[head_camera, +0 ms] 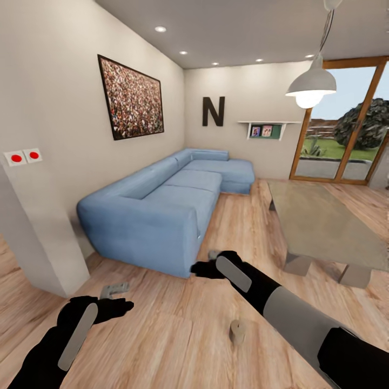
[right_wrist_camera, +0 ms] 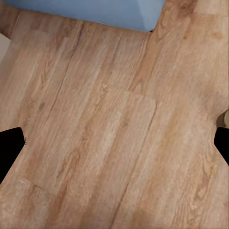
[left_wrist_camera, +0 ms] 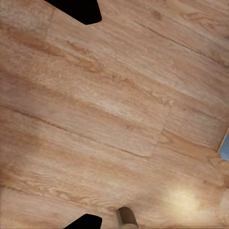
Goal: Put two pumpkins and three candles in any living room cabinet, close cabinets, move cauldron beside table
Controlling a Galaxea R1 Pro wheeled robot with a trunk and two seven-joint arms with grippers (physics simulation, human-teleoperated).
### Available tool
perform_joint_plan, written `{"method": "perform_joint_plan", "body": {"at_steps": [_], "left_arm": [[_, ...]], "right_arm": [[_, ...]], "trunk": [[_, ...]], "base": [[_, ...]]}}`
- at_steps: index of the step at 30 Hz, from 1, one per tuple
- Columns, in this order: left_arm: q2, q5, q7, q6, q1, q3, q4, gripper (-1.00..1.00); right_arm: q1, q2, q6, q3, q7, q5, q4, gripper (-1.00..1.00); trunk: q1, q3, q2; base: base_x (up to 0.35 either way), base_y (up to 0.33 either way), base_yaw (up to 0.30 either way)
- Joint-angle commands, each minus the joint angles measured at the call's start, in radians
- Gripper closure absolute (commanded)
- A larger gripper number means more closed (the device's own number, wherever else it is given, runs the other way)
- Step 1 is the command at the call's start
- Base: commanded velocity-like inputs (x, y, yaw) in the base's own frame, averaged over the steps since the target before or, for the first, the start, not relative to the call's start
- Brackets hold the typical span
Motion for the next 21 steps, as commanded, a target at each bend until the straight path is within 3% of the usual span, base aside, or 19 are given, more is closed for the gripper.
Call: {"method": "perform_joint_plan", "body": {"at_steps": [1,9,21], "left_arm": [[0.001,0.011,0.010,0.003,-0.001,-0.002,-0.001,-1.00],[0.002,0.012,0.010,0.003,-0.001,-0.002,-0.001,-1.00],[0.003,0.015,0.007,0.003,-0.001,-0.004,0.000,-1.00]], "right_arm": [[-0.001,-0.005,0.001,0.003,0.001,-0.010,-0.001,-1.00],[0.000,-0.012,0.007,0.001,0.011,-0.014,0.000,-1.00],[0.000,-0.012,0.002,0.002,0.018,-0.007,0.000,-1.00]], "trunk": [[0.000,-0.002,-0.001],[0.000,-0.005,-0.001],[0.000,-0.001,-0.001]], "base": [[0.076,0.000,-0.124],[0.233,0.025,-0.090],[0.031,0.046,-0.270]]}}
